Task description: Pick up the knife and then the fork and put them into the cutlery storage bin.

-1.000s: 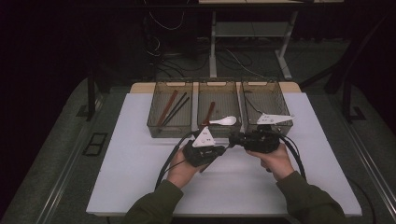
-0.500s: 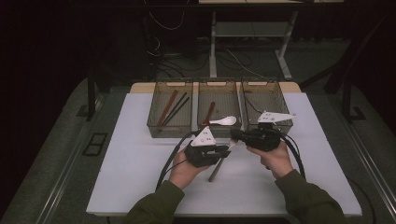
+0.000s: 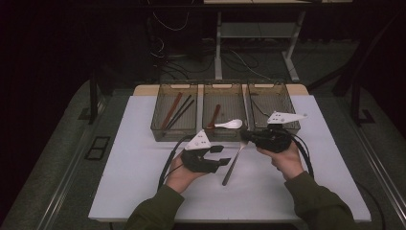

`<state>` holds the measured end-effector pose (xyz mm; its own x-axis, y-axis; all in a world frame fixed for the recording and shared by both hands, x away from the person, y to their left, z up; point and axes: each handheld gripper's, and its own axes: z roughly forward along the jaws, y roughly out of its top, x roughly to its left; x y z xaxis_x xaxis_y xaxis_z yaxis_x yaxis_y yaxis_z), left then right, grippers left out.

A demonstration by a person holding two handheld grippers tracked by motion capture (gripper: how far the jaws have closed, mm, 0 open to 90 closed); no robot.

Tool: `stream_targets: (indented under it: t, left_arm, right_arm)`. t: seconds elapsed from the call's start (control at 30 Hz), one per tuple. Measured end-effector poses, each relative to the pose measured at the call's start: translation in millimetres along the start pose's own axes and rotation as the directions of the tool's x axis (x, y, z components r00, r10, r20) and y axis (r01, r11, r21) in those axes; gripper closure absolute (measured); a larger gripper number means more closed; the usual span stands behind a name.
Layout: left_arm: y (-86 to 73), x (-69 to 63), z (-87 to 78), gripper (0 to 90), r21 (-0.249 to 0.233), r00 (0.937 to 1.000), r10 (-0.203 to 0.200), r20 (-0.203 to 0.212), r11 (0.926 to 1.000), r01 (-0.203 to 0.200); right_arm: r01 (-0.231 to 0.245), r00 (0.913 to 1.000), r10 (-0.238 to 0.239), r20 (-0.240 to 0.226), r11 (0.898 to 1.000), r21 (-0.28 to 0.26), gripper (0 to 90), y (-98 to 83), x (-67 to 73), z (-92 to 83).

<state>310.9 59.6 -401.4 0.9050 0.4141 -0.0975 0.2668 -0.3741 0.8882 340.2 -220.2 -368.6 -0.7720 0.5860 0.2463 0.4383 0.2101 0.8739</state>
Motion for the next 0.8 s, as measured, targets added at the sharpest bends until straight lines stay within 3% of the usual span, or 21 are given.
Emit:
stream_targets:
  t: [0.4,0.8]
  left_arm:
    - [-26.8,6.7,-33.8,31.0,0.026,0.9984,-0.02,-0.052,0.9994,0.021]
    - [-58.1,12.8,-61.4,18.5,0.056,0.9919,-0.038,-0.121,0.9974,0.045]
  right_arm:
    - [-0.007,0.9975,0.009,0.07,1.0,-0.028,88.1,14.7,-30.6,-21.8]
    - [-0.009,0.9863,0.019,0.164,0.998,-0.063,88.1,41.4,-61.0,-52.6]
